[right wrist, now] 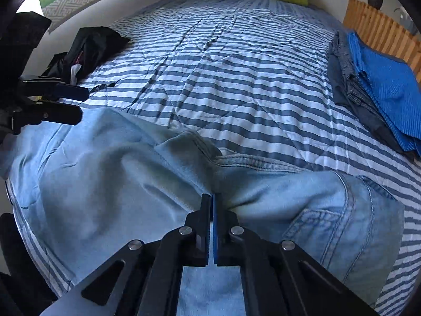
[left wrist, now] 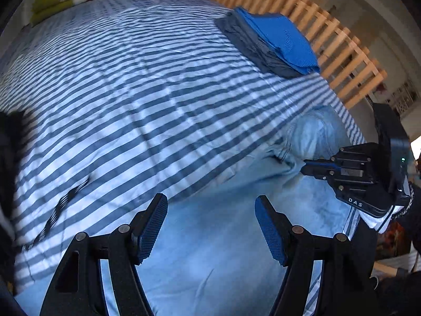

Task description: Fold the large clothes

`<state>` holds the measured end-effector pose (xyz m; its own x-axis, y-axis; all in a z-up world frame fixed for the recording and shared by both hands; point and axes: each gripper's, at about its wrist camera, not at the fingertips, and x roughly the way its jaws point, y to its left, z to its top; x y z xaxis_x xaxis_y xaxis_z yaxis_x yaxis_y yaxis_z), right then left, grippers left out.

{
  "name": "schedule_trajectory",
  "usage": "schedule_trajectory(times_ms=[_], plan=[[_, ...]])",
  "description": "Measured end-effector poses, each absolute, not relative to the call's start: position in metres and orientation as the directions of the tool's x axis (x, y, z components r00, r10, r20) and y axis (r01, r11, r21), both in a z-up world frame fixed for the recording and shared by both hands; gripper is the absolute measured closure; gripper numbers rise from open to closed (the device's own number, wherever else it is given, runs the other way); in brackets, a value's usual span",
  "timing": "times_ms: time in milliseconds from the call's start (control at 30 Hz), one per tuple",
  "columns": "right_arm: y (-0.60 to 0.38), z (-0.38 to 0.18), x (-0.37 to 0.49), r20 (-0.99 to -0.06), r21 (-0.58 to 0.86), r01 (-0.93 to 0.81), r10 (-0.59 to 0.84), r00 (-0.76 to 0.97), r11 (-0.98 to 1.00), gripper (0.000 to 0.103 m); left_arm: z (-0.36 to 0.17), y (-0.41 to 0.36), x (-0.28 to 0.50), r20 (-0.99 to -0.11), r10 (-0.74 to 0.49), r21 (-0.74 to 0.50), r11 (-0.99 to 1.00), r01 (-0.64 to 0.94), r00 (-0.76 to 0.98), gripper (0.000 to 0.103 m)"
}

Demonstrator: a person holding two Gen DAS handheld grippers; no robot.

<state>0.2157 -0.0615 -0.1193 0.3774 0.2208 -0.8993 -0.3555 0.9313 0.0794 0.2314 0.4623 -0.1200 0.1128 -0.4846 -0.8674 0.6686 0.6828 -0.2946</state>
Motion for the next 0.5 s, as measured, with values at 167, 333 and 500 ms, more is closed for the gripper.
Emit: schedule_trajectory(times_ms=[167,333,500], plan=[[-0.060,-0.124,0.206,-0.907,0.060,-0.371,0.206,0.367,0.927,0.102,-0.142,0.440,0.221,-0.875,-0.481,-0.302,0.631,0.714,0.055,0.031],[-0.063,-0.127,0.208,-0.927,0.079,-0.376,0.206,0.314,0.923,0.103,-0.154,0.447,0.204,-0.884,-0.459,-0.264,0.639,0.722,0.084,0.076],[-0.068,-0.108,0.226,-0.927,0.074,-0.354,0.195,0.321,0.932,0.101,-0.162,0.459,0.203,-0.871,-0.485,-0.304,0.645,0.701,0.069,0.081]])
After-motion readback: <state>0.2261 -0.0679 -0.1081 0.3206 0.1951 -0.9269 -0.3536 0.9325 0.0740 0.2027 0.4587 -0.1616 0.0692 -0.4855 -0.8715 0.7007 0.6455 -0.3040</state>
